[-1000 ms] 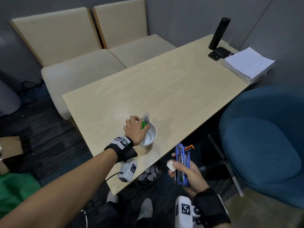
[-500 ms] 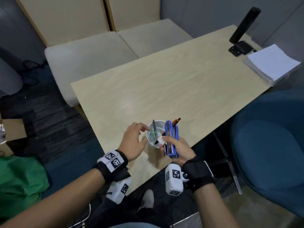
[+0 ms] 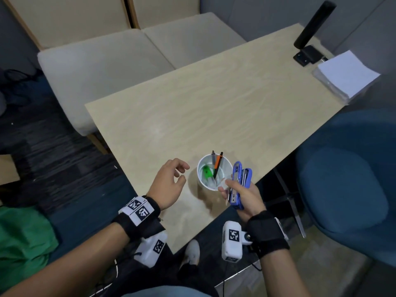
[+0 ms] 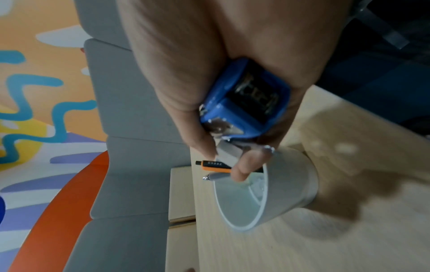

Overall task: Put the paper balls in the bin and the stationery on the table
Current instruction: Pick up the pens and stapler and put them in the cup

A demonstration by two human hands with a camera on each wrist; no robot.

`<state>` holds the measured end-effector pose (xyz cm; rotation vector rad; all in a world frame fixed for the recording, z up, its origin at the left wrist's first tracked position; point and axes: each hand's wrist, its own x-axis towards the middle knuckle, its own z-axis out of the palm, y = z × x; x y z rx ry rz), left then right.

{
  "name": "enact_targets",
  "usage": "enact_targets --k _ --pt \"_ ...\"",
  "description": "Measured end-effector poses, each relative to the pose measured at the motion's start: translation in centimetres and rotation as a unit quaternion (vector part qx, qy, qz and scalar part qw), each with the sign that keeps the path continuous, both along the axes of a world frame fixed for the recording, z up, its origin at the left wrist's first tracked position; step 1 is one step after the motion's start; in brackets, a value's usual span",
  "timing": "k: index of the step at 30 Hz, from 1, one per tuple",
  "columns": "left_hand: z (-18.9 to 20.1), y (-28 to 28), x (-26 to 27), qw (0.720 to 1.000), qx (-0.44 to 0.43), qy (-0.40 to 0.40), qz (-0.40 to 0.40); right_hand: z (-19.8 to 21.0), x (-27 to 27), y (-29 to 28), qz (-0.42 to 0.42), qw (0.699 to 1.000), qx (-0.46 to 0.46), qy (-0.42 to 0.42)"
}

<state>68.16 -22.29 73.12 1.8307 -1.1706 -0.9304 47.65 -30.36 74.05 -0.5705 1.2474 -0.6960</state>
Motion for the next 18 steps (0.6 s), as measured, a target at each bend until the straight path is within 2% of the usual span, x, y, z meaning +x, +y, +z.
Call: enact_targets --k 5,8,10,13,16,18 --pt "0.2 -0.1 0.0 1.000 -0.012 0.012 -0.011 0.2 1.1 -0.6 -0.052 0.998 0.002 -0.021" --pt "0.3 -0.4 0.1 1.000 -0.014 0.015 -0.011 0.6 0.7 -0.3 -0.052 0.999 -0.003 0.004" --pt "0.3 -0.4 0.2 1.000 -0.007 0.018 -0.021 1.1 0.2 0.1 -0.017 0.998 -0.011 0.051" --pt "0.2 -0.5 0.3 0.999 0.005 0.033 -0.024 2.1 0.4 1.1 0.092 0.991 -0.016 0.096" --pt "0.7 -0.9 -0.2 0.989 0.058 0.126 -0.047 2.4 1.9 1.7 0.153 0.986 0.000 0.063" --pt "1.6 -1.5 -1.2 0.958 0.123 0.244 -0.083 2.4 3.0 2.1 0.156 0.987 -0.001 0.024"
